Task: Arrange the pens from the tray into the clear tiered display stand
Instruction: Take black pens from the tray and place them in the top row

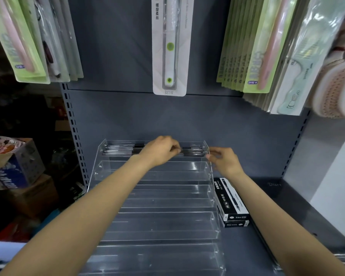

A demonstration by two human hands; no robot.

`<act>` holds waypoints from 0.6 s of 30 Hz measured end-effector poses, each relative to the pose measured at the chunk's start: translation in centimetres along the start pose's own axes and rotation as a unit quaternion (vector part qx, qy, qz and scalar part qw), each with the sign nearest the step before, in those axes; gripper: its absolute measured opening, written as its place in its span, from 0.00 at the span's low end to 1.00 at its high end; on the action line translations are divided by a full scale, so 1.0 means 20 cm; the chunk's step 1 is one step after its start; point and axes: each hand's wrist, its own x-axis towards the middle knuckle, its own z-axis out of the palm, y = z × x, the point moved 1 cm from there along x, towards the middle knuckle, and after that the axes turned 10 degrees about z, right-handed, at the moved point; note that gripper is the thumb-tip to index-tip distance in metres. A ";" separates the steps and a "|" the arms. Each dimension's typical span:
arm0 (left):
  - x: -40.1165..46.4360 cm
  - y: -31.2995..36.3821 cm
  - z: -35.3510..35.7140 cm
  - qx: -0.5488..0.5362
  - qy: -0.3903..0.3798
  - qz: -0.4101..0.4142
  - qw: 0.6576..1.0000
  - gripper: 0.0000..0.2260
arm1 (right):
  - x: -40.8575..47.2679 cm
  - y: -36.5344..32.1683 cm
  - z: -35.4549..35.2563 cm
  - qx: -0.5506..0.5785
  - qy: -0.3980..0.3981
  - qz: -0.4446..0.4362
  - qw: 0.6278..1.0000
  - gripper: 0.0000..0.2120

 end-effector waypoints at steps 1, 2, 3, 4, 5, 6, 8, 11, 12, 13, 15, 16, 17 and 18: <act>-0.01 -0.01 0.00 0.004 -0.005 0.000 1.000 0.11 | 0.00 0.00 0.00 -0.002 -0.002 0.001 1.000 0.16; -0.01 -0.01 -0.01 0.004 -0.010 -0.001 1.000 0.11 | 0.00 -0.01 0.00 -0.005 -0.002 0.001 1.000 0.16; -0.01 -0.01 -0.01 0.005 -0.013 -0.002 1.000 0.11 | 0.00 -0.01 0.00 -0.013 0.001 -0.001 1.000 0.16; -0.01 0.00 0.00 0.009 -0.015 -0.003 1.000 0.11 | -0.01 -0.01 0.00 -0.023 0.009 -0.009 1.000 0.16; -0.01 0.01 0.00 0.018 -0.013 -0.003 1.000 0.11 | -0.02 -0.01 0.01 -0.039 0.025 -0.022 0.999 0.16; -0.01 0.01 -0.01 0.030 -0.007 -0.001 1.000 0.11 | -0.03 -0.02 0.02 -0.059 0.048 -0.042 0.996 0.16; -0.03 0.01 -0.02 0.044 0.026 0.008 0.999 0.11 | -0.06 -0.04 0.04 -0.100 0.098 -0.091 0.986 0.17; -0.10 0.01 -0.05 -0.001 0.116 0.007 0.993 0.11 | -0.12 -0.11 0.10 -0.108 0.115 -0.161 0.974 0.17; -0.14 0.00 -0.06 -0.045 0.149 -0.001 0.988 0.11 | -0.13 -0.15 0.13 -0.101 0.106 -0.180 0.973 0.16; -0.19 0.00 -0.07 -0.101 0.178 -0.015 0.979 0.12 | -0.16 -0.19 0.17 -0.094 0.094 -0.193 0.972 0.15; -0.30 -0.02 -0.10 -0.189 0.222 -0.050 0.955 0.13 | -0.20 -0.26 0.28 -0.070 0.063 -0.209 0.973 0.14; -0.37 -0.05 -0.11 -0.208 0.238 -0.068 0.946 0.13 | -0.23 -0.30 0.34 -0.060 0.049 -0.214 0.974 0.14; -0.45 -0.08 -0.13 -0.214 0.248 -0.085 0.941 0.12 | -0.26 -0.34 0.41 -0.054 0.038 -0.218 0.974 0.13; -0.53 -0.12 -0.15 -0.213 0.255 -0.099 0.938 0.11 | -0.29 -0.37 0.49 -0.051 0.027 -0.222 0.973 0.13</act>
